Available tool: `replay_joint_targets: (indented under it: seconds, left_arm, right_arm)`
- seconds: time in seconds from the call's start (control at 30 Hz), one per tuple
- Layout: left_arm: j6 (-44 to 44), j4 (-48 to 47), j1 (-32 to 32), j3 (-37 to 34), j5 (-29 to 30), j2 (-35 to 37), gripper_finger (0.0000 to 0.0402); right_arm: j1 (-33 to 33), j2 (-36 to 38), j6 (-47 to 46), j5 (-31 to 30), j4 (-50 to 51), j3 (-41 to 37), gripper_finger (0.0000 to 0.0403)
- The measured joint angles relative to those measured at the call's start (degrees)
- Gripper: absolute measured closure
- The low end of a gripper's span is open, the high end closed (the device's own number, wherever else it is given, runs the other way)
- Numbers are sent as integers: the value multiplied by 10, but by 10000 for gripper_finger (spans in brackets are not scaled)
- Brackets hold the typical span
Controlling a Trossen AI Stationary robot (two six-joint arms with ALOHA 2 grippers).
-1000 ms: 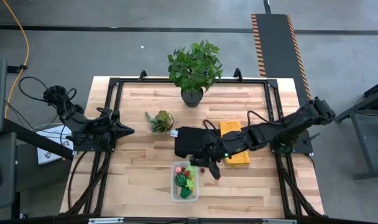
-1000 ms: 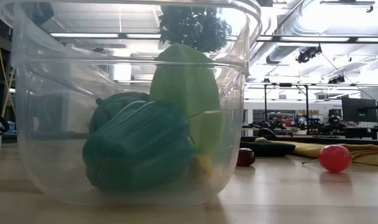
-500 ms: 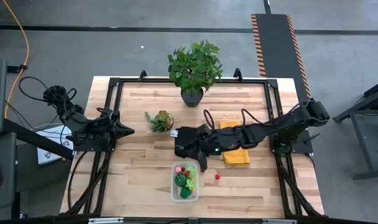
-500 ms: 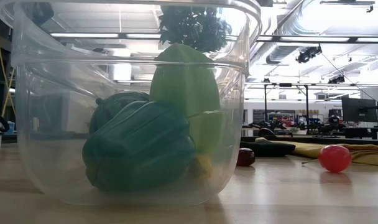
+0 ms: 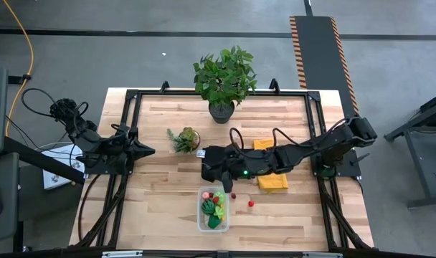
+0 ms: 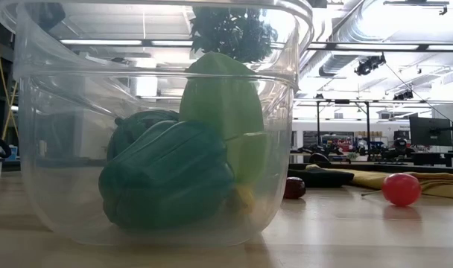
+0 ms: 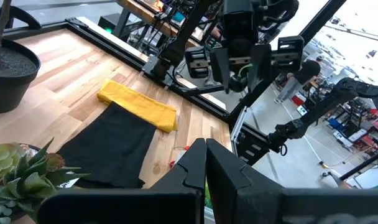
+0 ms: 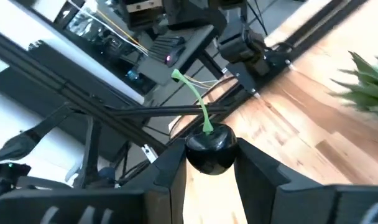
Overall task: Pick and placing Produce into tupperware
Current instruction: Put the black cherry into the bin
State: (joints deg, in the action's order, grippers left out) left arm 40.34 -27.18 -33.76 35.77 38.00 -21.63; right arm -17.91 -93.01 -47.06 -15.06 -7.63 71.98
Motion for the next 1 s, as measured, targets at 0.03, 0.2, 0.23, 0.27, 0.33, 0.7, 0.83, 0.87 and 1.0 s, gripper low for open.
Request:
replay_joint_targets:
  seconds: [0.03,0.2,0.23,0.27,0.33,0.7,0.83,0.87,1.0]
  left_arm:
    - [0,0,0,0,0,0,401]
    - [4,0,0,0,0,0,401]
    - [4,0,0,0,0,0,401]
    - [4,0,0,0,0,0,401]
    - [4,0,0,0,0,0,401]
    - [5,1,0,0,-1,0,401]
    - [5,0,0,0,-1,0,401]
    - [5,-1,0,0,-1,0,401]
    - [5,-1,0,0,-1,0,401]
  right_arm:
    - [0,1,-9,-2,10,0,304]
    - [-1,-1,-33,-13,96,19,304]
    - [-1,-6,-34,-14,123,35,304]
    - [-1,-11,-34,-14,153,52,304]
    - [-2,-30,-27,-13,219,92,304]
    - [-13,-165,-5,4,489,328,304]
    - [-23,-219,-5,24,562,389,304]
    - [-26,-232,-4,30,575,399,304]
    - [-35,-266,-7,51,588,414,304]
